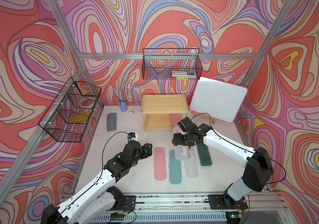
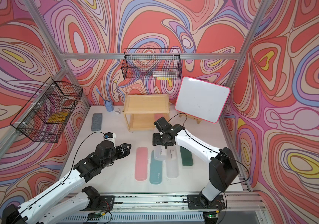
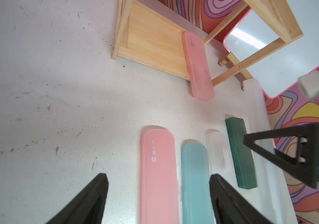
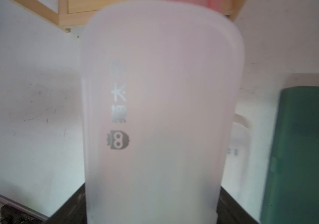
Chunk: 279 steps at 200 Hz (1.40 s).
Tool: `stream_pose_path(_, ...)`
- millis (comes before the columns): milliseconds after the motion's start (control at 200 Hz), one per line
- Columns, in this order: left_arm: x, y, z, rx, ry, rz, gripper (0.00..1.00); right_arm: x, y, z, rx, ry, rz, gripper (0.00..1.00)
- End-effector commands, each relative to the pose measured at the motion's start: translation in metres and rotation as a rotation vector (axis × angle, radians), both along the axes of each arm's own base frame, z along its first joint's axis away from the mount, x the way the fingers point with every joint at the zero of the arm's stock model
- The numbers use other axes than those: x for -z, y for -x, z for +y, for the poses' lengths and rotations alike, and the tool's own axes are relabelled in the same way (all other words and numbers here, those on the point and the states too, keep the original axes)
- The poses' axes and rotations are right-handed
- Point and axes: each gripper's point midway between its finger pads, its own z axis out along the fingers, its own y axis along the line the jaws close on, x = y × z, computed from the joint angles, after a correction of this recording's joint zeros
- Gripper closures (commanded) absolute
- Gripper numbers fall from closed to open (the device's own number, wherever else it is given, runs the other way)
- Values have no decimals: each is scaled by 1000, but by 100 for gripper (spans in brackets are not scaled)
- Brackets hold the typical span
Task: Remove the pencil cases from the shelf
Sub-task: Place the pencil case at the center of the board.
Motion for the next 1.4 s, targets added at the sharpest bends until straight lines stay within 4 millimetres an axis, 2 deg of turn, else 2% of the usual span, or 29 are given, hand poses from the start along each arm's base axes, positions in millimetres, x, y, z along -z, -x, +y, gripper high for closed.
stream_pose_path(0,12,-2,0,7,-37,25,16,-3,14,-64,10,198,20,30)
stream_pose_path(45,19,-2,-3,14,-38,46,16,-7,15,-86,37,255,26,30)
stream_pose_path(90,15,-8,-8,21,-18,31,16,-9,16,-107,58,311,37,28)
stream_pose_path(270,16,-18,-21,76,-41,54,15,-12,13,-177,89,432,66,27)
stream_pose_path(376,20,-23,-26,102,-44,79,15,-11,11,-208,81,455,58,26)
stream_pose_path(531,29,-29,-28,114,-34,110,15,-2,11,-237,73,431,52,20)
stream_pose_path(656,36,-31,-23,111,-25,134,15,18,7,-243,60,399,75,15)
stream_pose_path(886,38,-34,-12,89,-22,133,15,70,-1,-255,74,396,175,16)
stream_pose_path(1001,38,-35,-9,78,-24,134,15,84,-3,-258,93,396,205,15)
stream_pose_path(1076,36,-37,-9,72,-19,133,15,79,-7,-261,122,403,188,10)
stream_pose_path(1212,30,-45,-20,100,16,128,15,51,-22,-259,210,360,95,5)
stream_pose_path(1312,22,-56,-43,164,79,156,13,23,-35,-243,260,230,17,3)
stream_pose_path(1392,15,-66,-72,230,210,181,11,-8,-47,-228,303,106,-103,2)
